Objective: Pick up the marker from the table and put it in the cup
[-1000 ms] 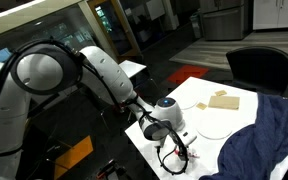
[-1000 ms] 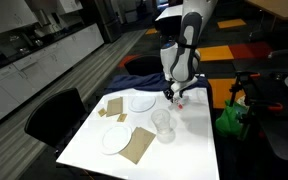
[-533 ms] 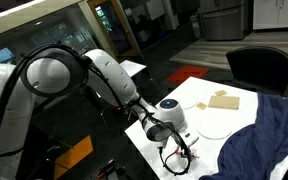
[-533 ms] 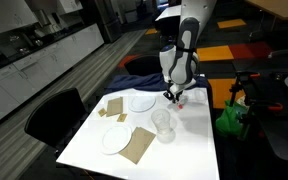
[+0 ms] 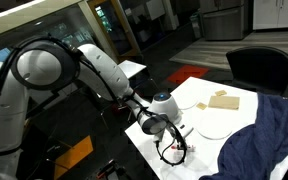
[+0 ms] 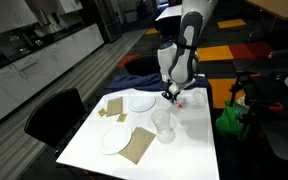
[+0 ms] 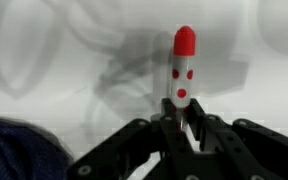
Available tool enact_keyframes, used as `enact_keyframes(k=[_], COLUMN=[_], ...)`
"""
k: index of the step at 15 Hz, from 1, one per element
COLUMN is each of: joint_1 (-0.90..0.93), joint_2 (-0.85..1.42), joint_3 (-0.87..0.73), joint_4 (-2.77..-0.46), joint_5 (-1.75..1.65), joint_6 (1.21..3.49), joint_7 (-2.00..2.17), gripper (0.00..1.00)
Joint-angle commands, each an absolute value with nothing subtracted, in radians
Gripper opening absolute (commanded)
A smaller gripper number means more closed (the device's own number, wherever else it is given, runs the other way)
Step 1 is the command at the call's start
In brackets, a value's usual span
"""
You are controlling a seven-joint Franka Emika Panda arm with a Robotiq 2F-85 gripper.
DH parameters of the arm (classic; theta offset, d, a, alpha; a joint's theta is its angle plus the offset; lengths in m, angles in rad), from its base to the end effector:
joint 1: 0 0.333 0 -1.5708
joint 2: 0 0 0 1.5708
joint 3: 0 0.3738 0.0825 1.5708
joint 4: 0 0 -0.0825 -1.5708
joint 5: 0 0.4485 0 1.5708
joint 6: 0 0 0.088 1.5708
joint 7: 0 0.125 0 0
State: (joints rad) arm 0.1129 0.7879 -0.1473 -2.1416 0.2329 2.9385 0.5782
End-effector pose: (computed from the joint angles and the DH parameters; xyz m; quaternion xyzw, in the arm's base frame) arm 0.5880 -0.0440 -0.0010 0.9213 -0.3876 0.0205 0.0226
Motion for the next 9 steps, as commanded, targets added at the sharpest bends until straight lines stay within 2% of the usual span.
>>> enact_keyframes(k=[1, 9], joint_1=[0.218, 0.364], joint_2=[0.653, 0.456], joint_3=[-0.219, -0.351], joint_4=[-2.232, -2.249], joint_5=[0.202, -0.112], joint_6=[2.875, 2.651], joint_7=[0.564, 0.572], gripper=[0.05, 0.05])
